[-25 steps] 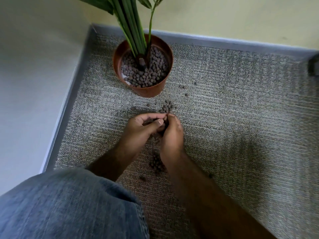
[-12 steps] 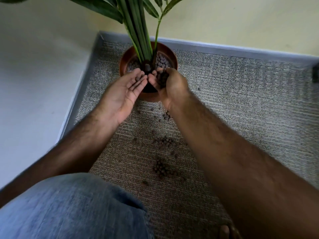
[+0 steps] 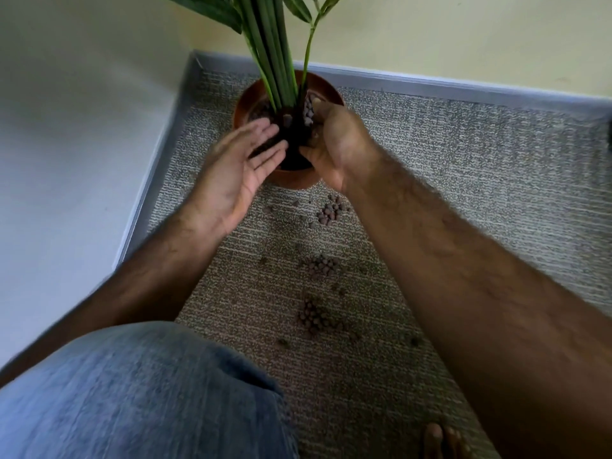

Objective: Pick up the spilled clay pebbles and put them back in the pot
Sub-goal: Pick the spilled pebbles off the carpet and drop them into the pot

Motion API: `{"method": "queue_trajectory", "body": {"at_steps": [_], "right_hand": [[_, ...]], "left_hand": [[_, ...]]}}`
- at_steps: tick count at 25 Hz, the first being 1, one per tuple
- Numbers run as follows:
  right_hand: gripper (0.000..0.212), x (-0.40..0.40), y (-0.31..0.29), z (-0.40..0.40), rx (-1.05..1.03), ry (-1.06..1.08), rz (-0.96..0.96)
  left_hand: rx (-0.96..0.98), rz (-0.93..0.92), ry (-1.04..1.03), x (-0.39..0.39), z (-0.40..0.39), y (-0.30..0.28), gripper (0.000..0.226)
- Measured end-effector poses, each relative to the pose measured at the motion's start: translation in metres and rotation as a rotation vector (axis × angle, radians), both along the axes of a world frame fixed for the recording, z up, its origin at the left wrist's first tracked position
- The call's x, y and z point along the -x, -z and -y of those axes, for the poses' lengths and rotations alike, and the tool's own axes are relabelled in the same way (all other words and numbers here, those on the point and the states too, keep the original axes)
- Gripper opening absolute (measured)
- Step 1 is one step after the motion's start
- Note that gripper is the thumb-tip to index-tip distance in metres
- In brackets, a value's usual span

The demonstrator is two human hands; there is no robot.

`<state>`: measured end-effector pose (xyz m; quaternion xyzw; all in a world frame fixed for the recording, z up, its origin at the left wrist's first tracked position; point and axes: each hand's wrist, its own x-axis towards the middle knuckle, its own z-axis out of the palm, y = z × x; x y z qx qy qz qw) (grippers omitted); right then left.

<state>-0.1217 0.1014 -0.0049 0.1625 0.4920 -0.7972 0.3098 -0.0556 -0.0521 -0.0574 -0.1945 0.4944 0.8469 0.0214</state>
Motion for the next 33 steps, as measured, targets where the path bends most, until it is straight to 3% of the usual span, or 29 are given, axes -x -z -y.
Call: {"method": "queue_trajectory", "body": {"at_steps": [3, 6, 11, 14, 17, 19, 22, 26, 28, 31, 33], "right_hand": [[0.019, -0.019, 0.017, -0.015, -0.256, 0.046, -0.275], [0.018, -0.057, 0.054, -0.039, -0.517, -0.020, -0.523], [0.012, -0.132, 0.133, -0.073, -0.882, -0.622, -0.619], [0.037, -0.168, 0.160, -0.083, -1.037, -0.986, -0.755], [0.065, -0.187, 0.166, -0.079, -1.061, -1.104, -0.935], [0.085, -0.196, 0.167, -0.074, -1.099, -1.219, -0.955], [0.097, -0.208, 0.170, -0.068, -1.173, -1.345, -0.983], [0.085, -0.212, 0.173, -0.065, -1.155, -1.330, -0.991], [0.075, -0.214, 0.175, -0.066, -1.141, -1.337, -1.007], [0.055, -0.212, 0.178, -0.068, -1.095, -1.316, -1.052], [0.042, -0.204, 0.178, -0.070, -1.037, -1.397, -1.152]], "left_hand": [[0.313, 0.013, 0.122, -0.041, -0.005, 0.028, 0.025], [0.556, 0.128, 0.366, -0.091, -0.020, 0.063, 0.023], [0.871, 0.148, 0.813, -0.146, -0.019, 0.110, 0.025], [1.117, 0.100, 1.035, -0.162, -0.008, 0.119, 0.022], [1.165, 0.084, 1.195, -0.170, -0.003, 0.122, 0.038], [1.218, 0.058, 1.304, -0.174, -0.008, 0.124, 0.047], [1.276, -0.016, 1.380, -0.179, -0.017, 0.127, 0.051], [1.303, -0.143, 1.511, -0.179, -0.023, 0.127, 0.039], [1.327, -0.136, 1.513, -0.181, -0.025, 0.125, 0.046], [1.306, -0.140, 1.384, -0.174, -0.016, 0.119, 0.060], [1.262, -0.166, 1.250, -0.163, -0.006, 0.116, 0.038]]}}
